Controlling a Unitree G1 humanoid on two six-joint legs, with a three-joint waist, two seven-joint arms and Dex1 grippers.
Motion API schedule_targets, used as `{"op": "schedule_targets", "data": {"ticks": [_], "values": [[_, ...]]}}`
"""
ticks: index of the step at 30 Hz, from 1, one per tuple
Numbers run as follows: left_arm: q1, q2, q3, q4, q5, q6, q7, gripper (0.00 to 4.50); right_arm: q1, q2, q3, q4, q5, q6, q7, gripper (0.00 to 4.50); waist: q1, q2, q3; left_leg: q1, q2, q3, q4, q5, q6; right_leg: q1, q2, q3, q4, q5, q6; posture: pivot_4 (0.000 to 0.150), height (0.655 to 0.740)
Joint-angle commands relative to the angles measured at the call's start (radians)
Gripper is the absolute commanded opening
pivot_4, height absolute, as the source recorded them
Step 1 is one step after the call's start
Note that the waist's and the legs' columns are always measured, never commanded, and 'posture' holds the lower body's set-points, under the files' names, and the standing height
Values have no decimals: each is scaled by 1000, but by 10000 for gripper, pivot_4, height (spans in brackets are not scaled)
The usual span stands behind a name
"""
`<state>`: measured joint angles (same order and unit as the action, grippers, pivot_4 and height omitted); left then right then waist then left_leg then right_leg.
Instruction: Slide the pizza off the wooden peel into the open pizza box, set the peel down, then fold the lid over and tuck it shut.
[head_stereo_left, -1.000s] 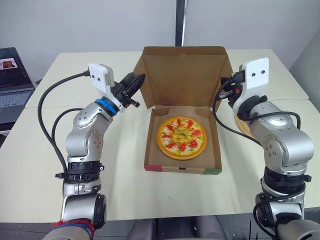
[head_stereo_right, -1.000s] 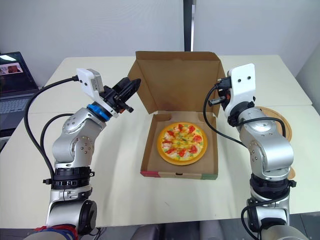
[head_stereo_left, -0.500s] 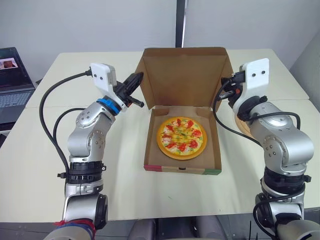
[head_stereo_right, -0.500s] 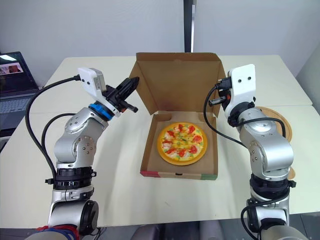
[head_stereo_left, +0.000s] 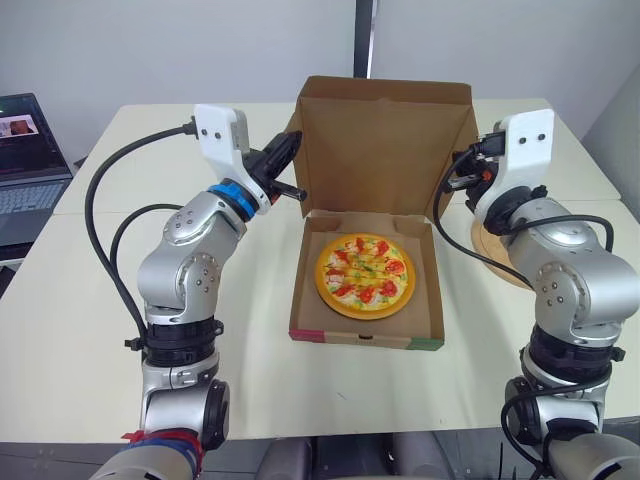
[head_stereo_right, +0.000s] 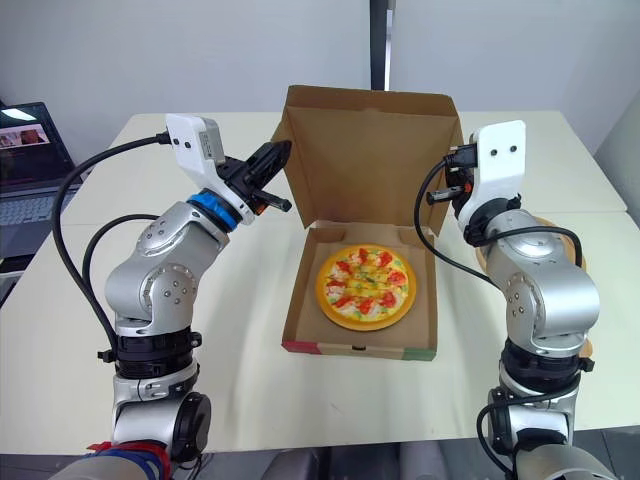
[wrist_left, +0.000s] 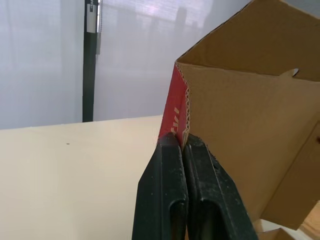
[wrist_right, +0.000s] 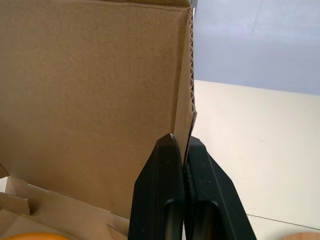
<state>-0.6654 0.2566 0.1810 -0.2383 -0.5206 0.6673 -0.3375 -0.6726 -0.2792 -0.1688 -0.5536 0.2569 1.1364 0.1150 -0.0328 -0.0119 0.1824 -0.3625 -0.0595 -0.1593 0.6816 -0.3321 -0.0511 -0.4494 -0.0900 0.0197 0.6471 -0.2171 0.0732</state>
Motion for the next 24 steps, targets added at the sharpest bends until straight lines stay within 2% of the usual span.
{"op": "schedule_targets", "data": {"ticks": [1,16,24], "values": [[5,-22,-17,-94,-89,56,-6,63,-18,43,19,-99,49,40,0,0,0,0,0,0,0,0,0,0,0,0,0,0,0,0,0,1500,7400],[135,-3,2,-227,-210,151,5,63,72,222,2,-310,64,242,-55,0,0,1,-4,1,0,0,0,0,0,0,0,0,1,0,0,1500,7400],[209,1,23,-304,-291,193,32,63,173,260,24,-405,77,269,-41,0,0,2,-15,2,1,0,-1,0,0,1,1,1,1,0,0,1500,7400]]}}
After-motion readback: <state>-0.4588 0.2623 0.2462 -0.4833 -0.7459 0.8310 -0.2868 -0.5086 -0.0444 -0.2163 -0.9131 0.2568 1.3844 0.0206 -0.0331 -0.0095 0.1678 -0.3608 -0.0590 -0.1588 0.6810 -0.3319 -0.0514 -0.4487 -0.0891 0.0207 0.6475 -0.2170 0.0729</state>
